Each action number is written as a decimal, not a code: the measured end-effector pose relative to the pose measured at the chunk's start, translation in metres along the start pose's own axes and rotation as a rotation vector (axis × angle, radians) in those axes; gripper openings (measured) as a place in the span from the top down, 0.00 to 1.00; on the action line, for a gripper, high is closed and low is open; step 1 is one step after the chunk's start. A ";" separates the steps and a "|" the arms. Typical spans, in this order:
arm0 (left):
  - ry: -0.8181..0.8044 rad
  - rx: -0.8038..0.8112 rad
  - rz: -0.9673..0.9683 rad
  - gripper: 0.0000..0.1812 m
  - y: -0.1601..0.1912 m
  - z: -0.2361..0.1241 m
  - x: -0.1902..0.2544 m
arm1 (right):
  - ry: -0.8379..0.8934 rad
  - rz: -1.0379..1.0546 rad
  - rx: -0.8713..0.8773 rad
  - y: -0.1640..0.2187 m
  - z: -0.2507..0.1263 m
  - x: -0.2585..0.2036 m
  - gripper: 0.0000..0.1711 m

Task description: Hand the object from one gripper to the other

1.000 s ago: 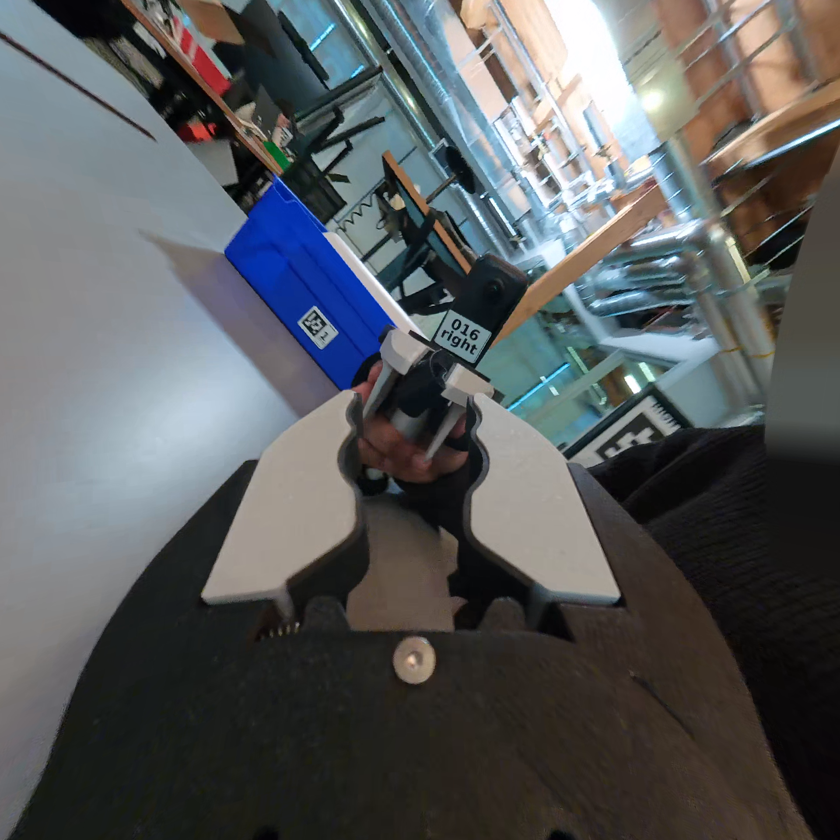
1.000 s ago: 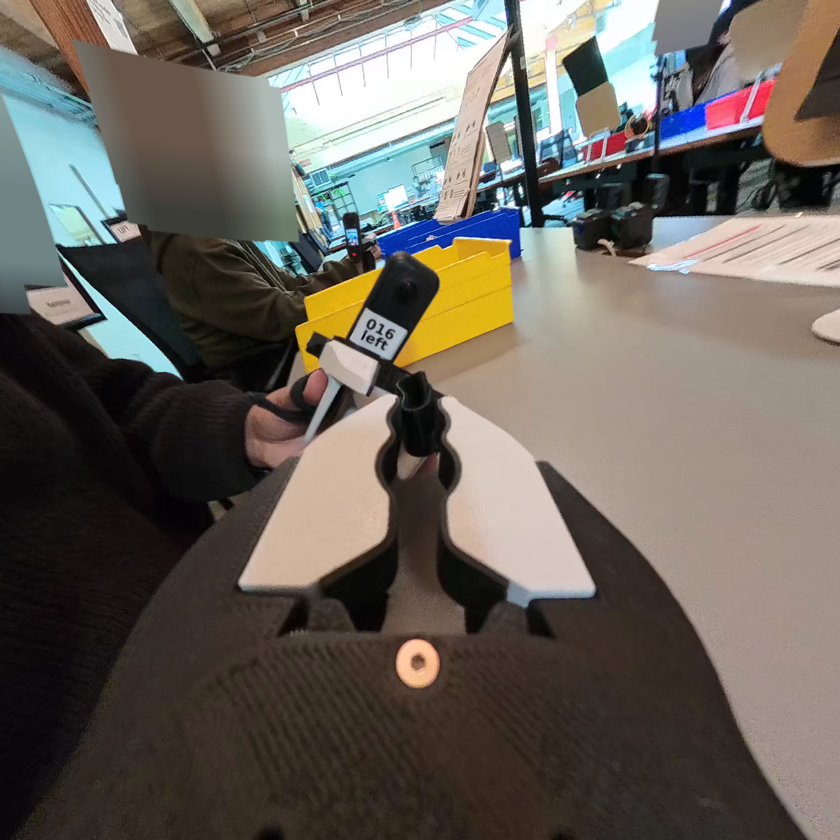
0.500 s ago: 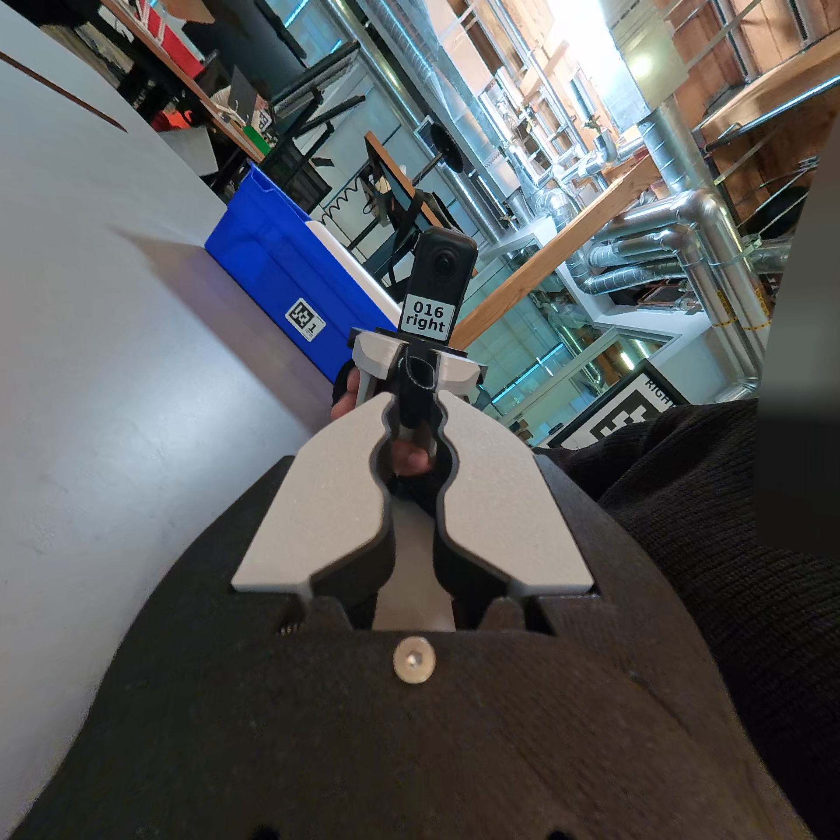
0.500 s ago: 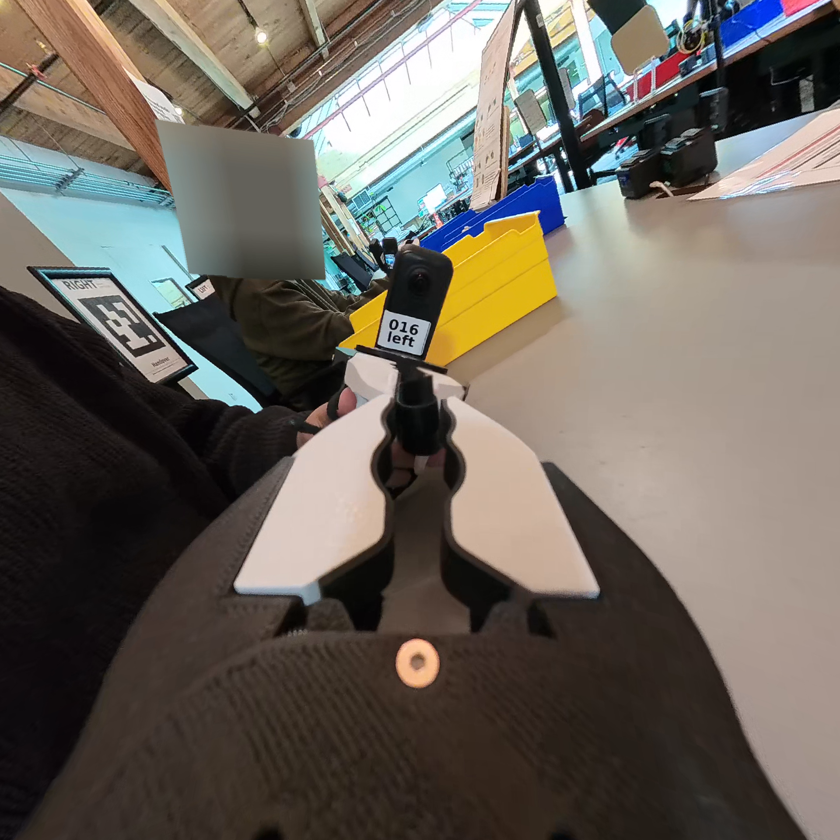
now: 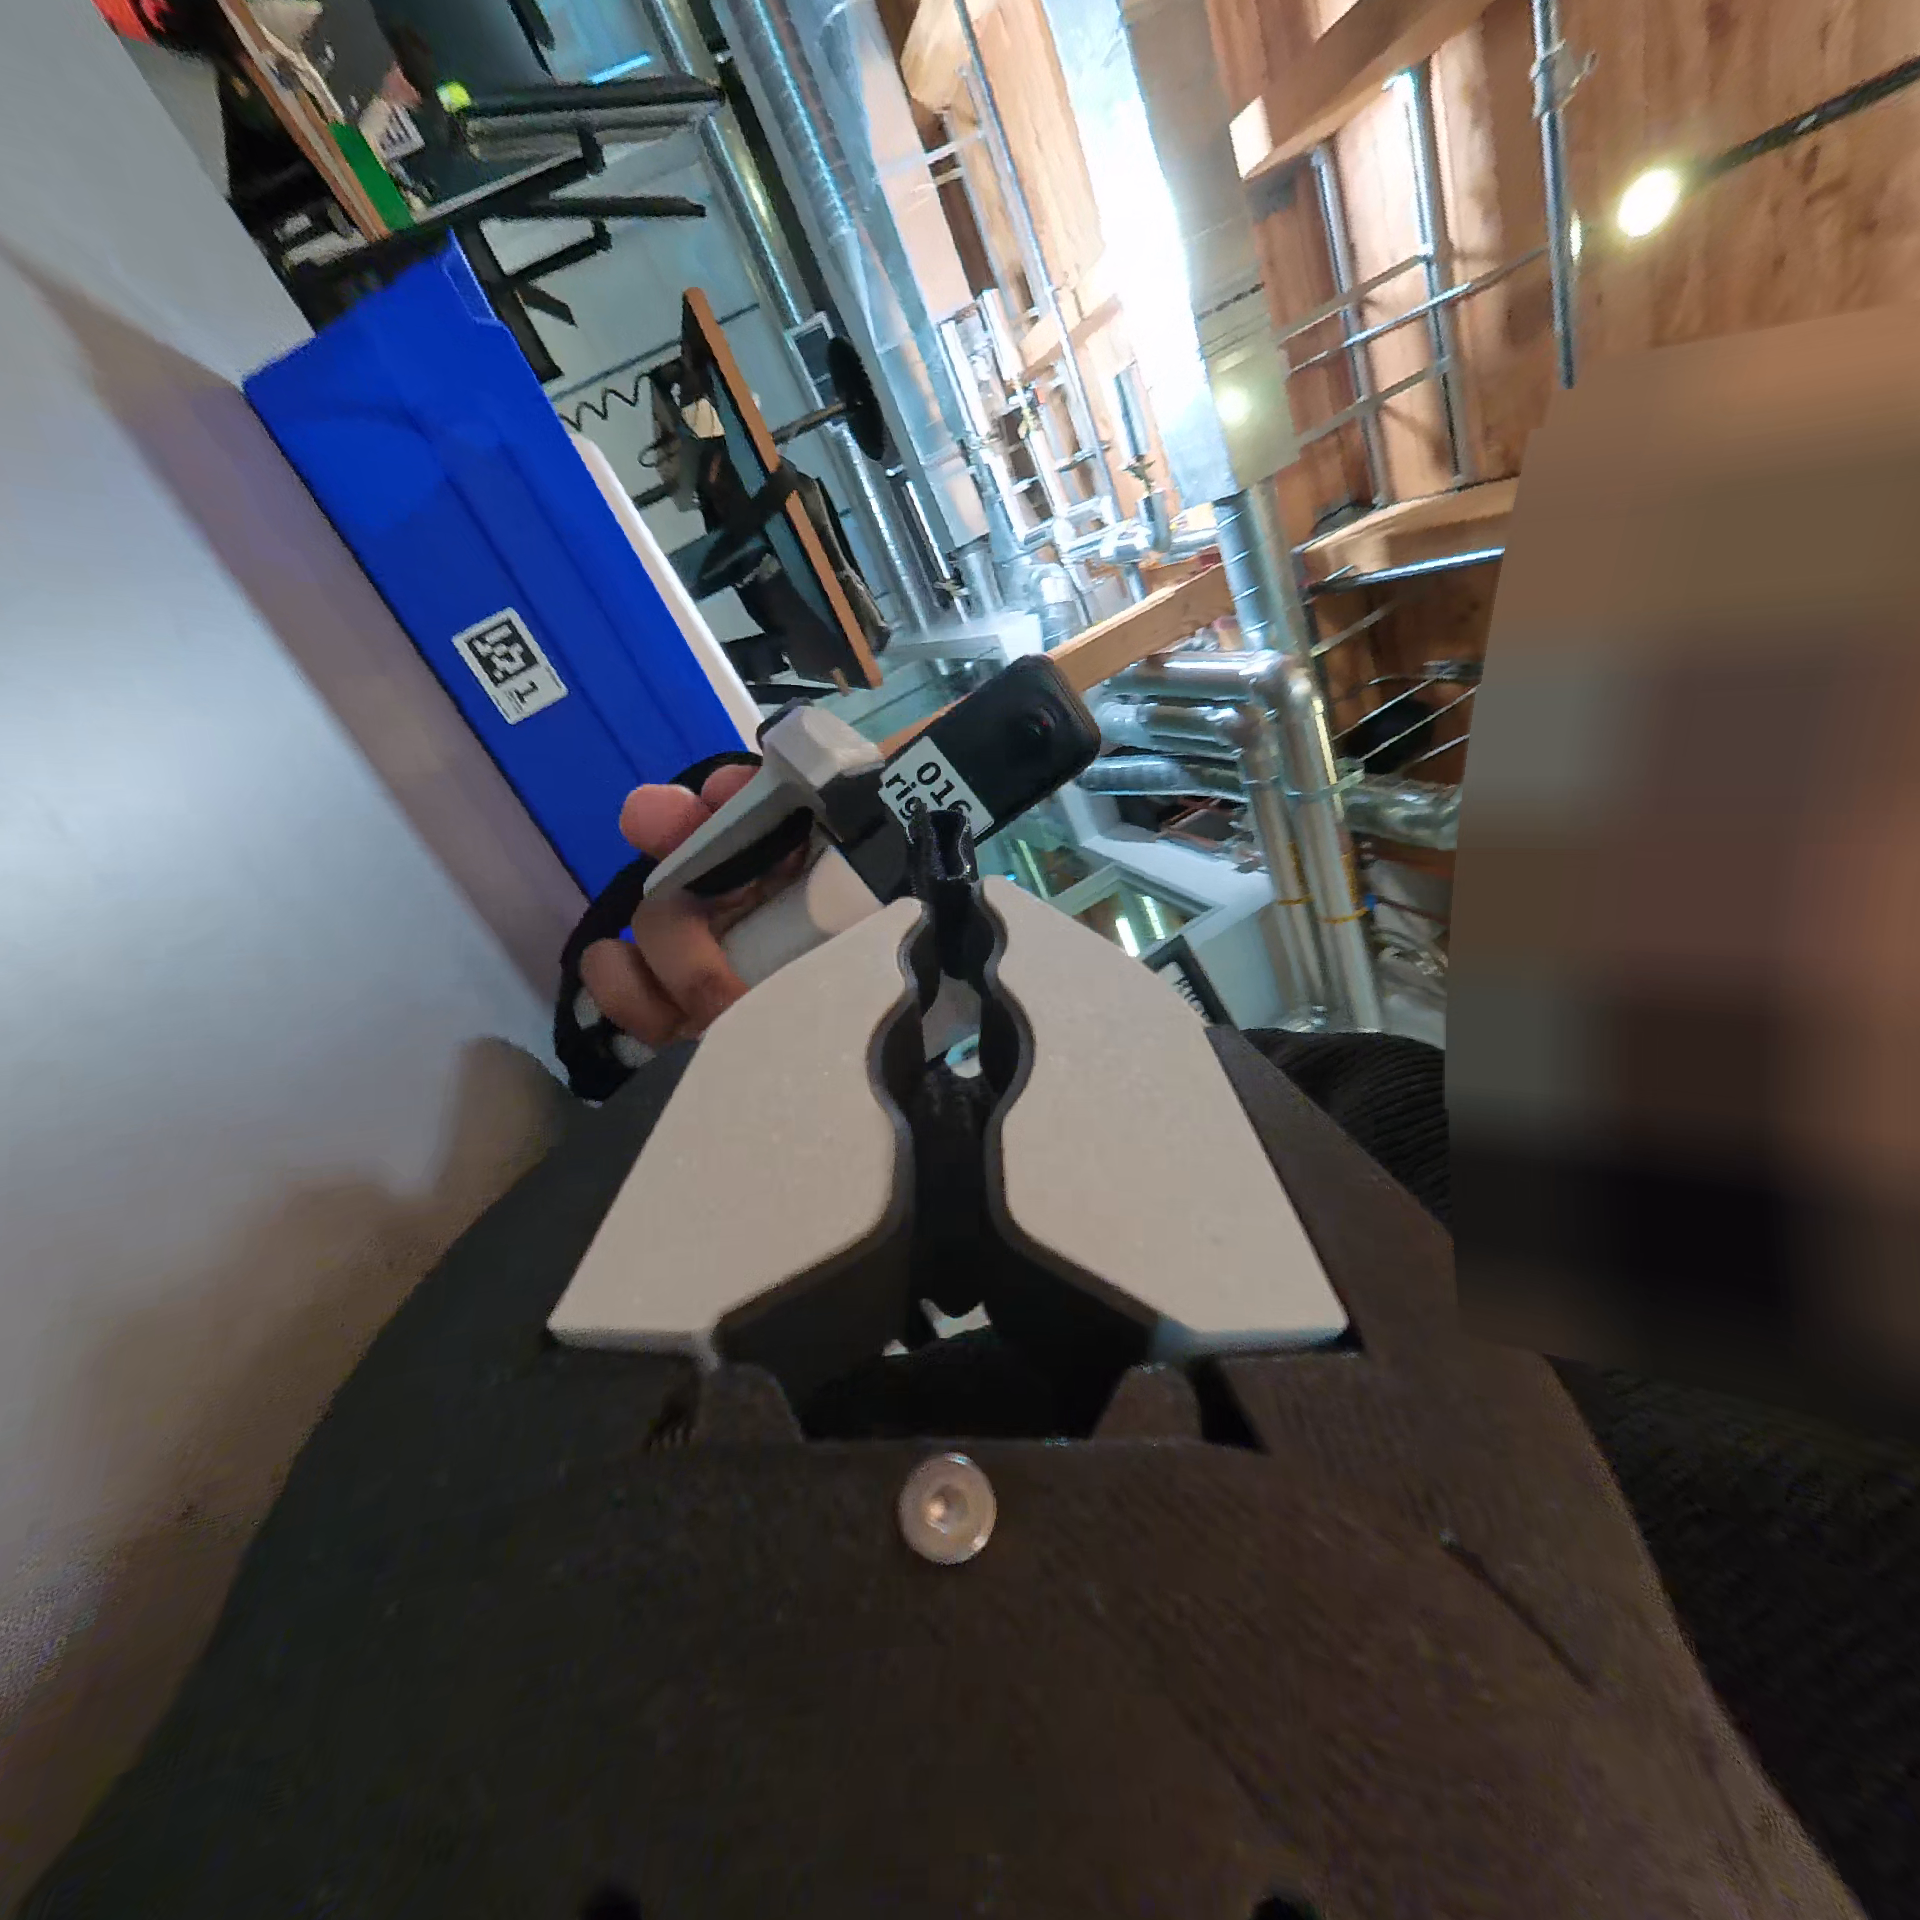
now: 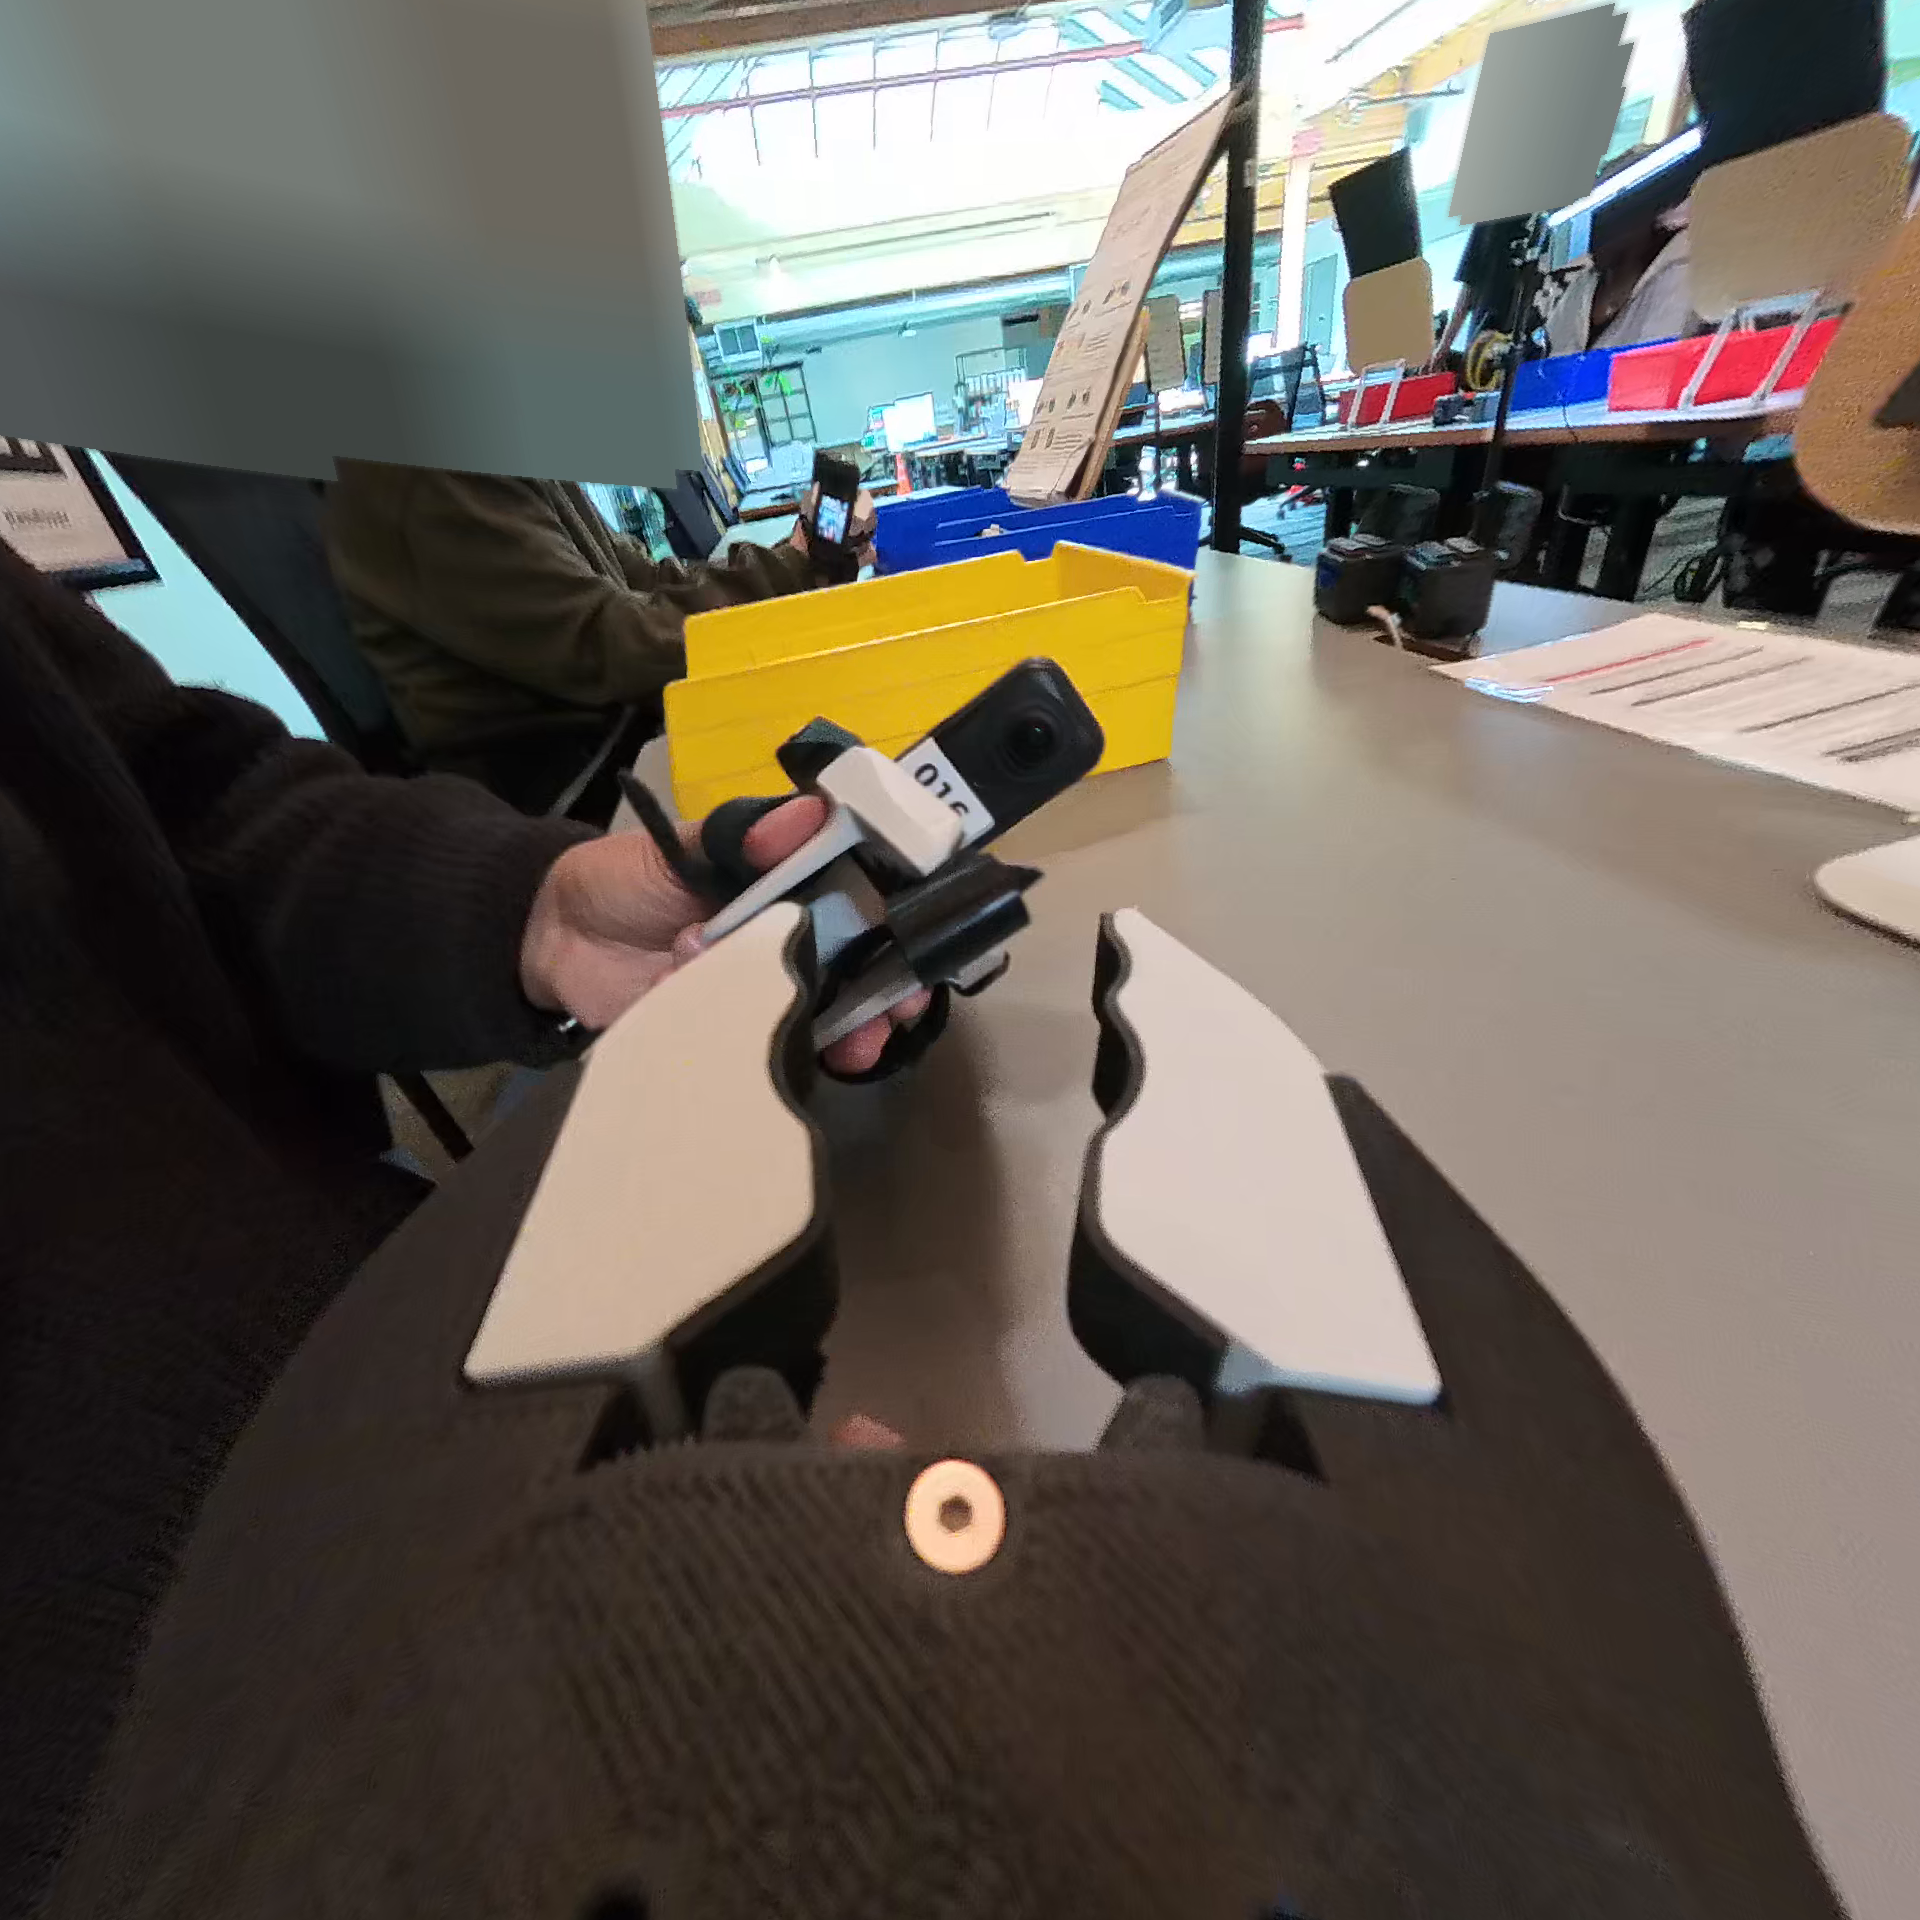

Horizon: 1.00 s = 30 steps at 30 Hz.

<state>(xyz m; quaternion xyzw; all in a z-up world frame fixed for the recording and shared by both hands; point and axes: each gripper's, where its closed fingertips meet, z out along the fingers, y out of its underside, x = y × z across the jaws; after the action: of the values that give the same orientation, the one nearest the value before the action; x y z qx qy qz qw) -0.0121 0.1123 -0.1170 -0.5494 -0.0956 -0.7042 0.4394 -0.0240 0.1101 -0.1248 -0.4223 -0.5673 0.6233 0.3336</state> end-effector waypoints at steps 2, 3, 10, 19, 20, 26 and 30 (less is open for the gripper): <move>0.014 -0.010 -0.046 0.96 0.003 0.000 -0.002 | 0.031 -0.064 -0.014 0.001 0.001 0.001 0.68; 0.021 -0.019 -0.062 0.96 0.004 0.001 -0.002 | 0.054 -0.099 -0.015 0.001 0.001 0.003 0.67; 0.057 -0.036 -0.114 0.96 0.008 0.003 0.000 | 0.041 -0.198 -0.026 0.001 0.001 -0.005 0.83; 0.074 -0.004 -0.121 0.91 0.006 0.004 -0.002 | 0.057 -0.236 -0.033 -0.001 0.000 -0.005 0.88; 0.072 -0.003 -0.114 0.90 0.006 0.005 -0.002 | 0.056 -0.229 -0.032 -0.001 0.000 -0.005 0.88; 0.065 0.058 -0.106 0.90 -0.004 0.000 -0.003 | 0.068 -0.198 0.000 -0.007 -0.003 -0.002 0.88; 0.064 0.063 -0.099 0.87 -0.004 0.002 -0.003 | 0.073 -0.160 0.015 -0.009 -0.005 0.001 0.88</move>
<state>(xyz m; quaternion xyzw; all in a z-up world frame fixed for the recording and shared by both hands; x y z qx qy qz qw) -0.0139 0.1173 -0.1175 -0.5070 -0.1304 -0.7389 0.4241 -0.0204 0.1148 -0.1163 -0.3954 -0.5823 0.5830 0.4058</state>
